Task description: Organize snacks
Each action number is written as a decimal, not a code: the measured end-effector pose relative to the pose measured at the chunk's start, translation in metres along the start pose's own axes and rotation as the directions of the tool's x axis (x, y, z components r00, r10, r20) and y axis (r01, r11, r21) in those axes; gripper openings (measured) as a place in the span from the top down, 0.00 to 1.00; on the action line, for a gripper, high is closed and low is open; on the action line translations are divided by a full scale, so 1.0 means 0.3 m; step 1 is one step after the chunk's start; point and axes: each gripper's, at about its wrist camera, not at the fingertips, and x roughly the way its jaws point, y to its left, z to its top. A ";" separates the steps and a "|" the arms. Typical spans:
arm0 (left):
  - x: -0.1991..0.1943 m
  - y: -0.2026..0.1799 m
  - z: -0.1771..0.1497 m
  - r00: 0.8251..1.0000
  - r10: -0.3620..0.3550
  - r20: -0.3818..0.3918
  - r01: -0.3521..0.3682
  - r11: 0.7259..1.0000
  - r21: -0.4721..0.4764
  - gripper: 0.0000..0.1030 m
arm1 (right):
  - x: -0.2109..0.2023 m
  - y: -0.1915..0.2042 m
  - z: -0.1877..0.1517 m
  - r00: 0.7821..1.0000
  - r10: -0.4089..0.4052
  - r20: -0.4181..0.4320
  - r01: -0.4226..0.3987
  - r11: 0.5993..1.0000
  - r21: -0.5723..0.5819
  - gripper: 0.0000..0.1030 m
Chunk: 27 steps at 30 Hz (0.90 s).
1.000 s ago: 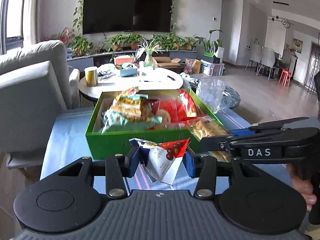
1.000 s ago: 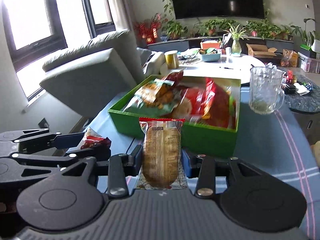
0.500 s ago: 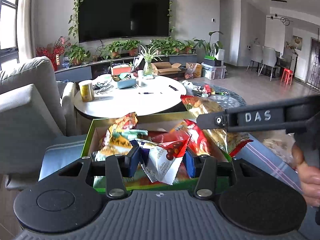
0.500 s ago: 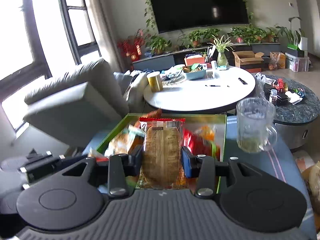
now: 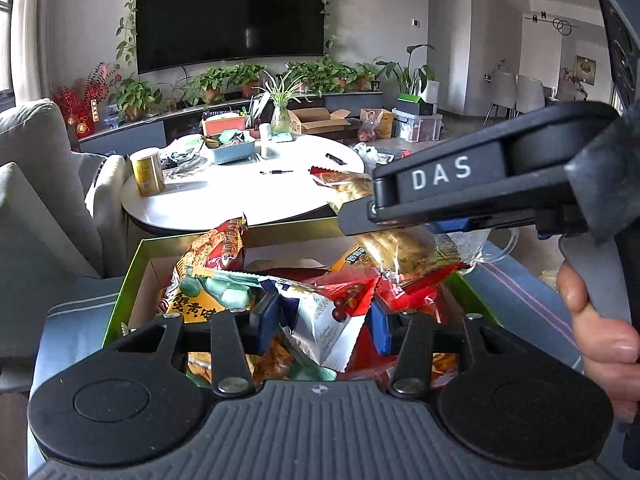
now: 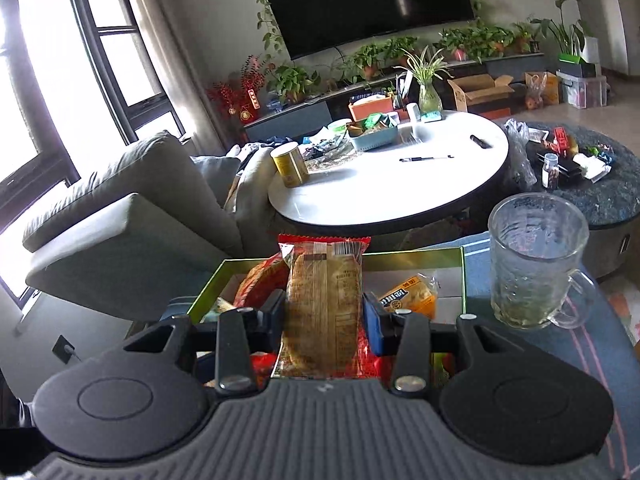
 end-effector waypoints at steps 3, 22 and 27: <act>0.009 0.003 -0.003 1.000 -0.005 -0.007 0.005 1.000 -0.010 0.58 | 0.019 0.009 -0.001 1.000 0.000 -0.011 0.000 1.000 -0.004 0.16; -0.043 0.009 -0.036 1.000 0.015 -0.021 -0.016 0.999 -0.031 0.48 | 0.013 0.024 0.000 1.000 -0.006 0.003 0.006 1.000 -0.007 0.16; -0.076 0.003 -0.050 1.000 0.024 -0.011 -0.024 1.000 -0.015 0.48 | -0.005 0.009 -0.012 1.000 -0.006 0.007 0.005 1.000 0.010 0.16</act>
